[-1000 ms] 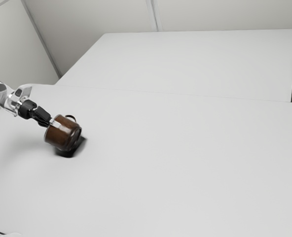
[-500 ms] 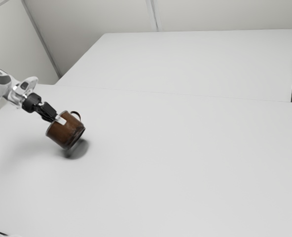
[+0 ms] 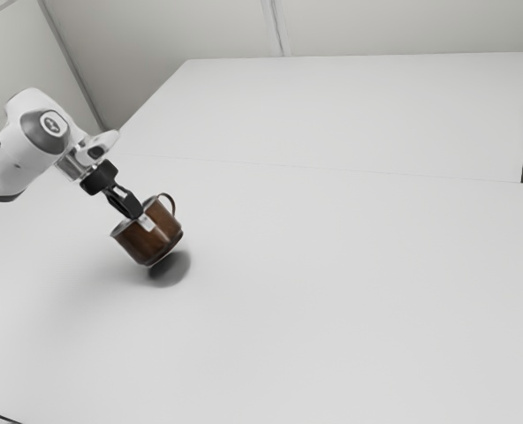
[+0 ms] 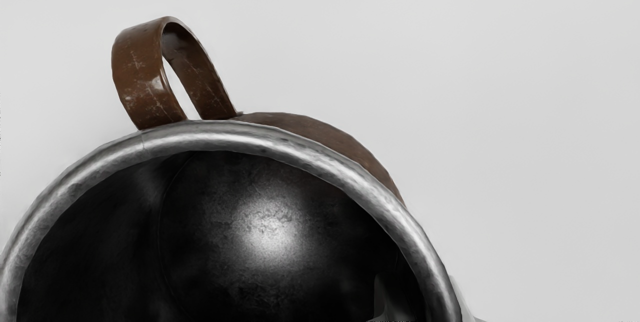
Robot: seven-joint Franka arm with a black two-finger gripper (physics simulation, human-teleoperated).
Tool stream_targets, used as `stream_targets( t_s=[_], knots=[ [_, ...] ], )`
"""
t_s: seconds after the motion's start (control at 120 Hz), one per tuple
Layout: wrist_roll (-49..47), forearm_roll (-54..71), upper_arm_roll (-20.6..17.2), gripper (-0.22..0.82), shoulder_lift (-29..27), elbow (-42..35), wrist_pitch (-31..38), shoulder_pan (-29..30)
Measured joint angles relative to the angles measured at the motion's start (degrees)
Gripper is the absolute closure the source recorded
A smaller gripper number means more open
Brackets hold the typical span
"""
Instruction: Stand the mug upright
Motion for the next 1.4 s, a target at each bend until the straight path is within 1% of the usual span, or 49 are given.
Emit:
stream_targets(
  t_s=[0.208, 0.367, 0.567, 0.717, 0.908, 1.092, 1.117, 1.275, 1.333, 1.4],
  knots=[
    [-3.0, 7.9, -5.4, 0.77, -3.5, -4.9, 8.7, -0.4],
    [-6.0, 13.5, -8.0, 0.77, -5.2, -8.3, 13.7, -0.9],
    [-9.9, 19.8, -10.8, 0.77, -5.4, -12.2, 19.4, -1.5],
    [-12.3, 23.2, -11.8, 0.77, -5.4, -13.8, 22.8, -2.4],
    [-14.8, 24.9, -12.2, 0.77, -5.4, -16.0, 27.6, -3.2],
    [-16.6, 25.4, -12.4, 0.77, -5.2, -17.7, 31.4, -2.7],
    [-16.8, 25.3, -12.4, 0.73, -5.2, -17.9, 31.8, -2.5],
    [-17.3, 24.7, -12.6, 0.38, -5.1, -18.3, 33.3, -0.5],
    [-17.4, 24.6, -12.6, 0.29, -5.1, -18.3, 33.7, 0.2],
    [-17.6, 24.4, -12.7, 0.21, -5.2, -18.3, 33.9, 0.9]
  ],
)
